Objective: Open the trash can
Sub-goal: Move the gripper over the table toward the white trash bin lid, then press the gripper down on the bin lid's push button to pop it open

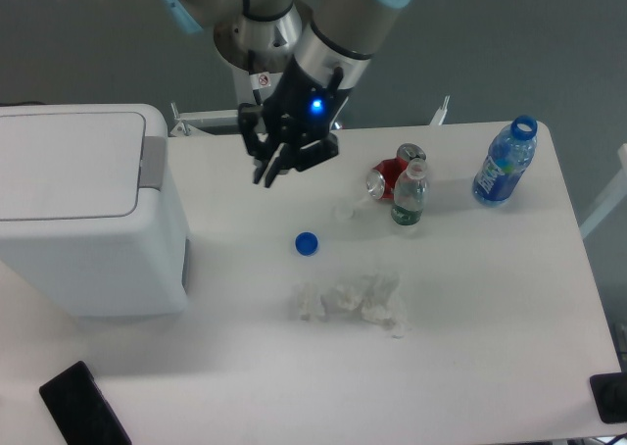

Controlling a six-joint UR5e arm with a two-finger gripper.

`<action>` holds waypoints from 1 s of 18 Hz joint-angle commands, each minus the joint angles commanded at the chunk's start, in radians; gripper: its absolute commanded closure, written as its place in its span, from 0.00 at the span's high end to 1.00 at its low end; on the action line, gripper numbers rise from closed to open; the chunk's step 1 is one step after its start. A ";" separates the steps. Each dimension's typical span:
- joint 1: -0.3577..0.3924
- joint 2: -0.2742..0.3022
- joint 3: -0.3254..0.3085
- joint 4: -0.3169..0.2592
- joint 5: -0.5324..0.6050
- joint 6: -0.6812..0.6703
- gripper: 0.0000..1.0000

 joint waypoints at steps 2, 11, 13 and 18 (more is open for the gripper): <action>-0.028 0.002 0.008 -0.003 -0.008 -0.020 0.13; -0.098 0.034 -0.003 -0.009 -0.018 -0.030 0.13; -0.103 0.035 -0.005 -0.011 -0.018 -0.030 0.13; -0.111 0.037 -0.023 -0.009 -0.018 -0.026 0.13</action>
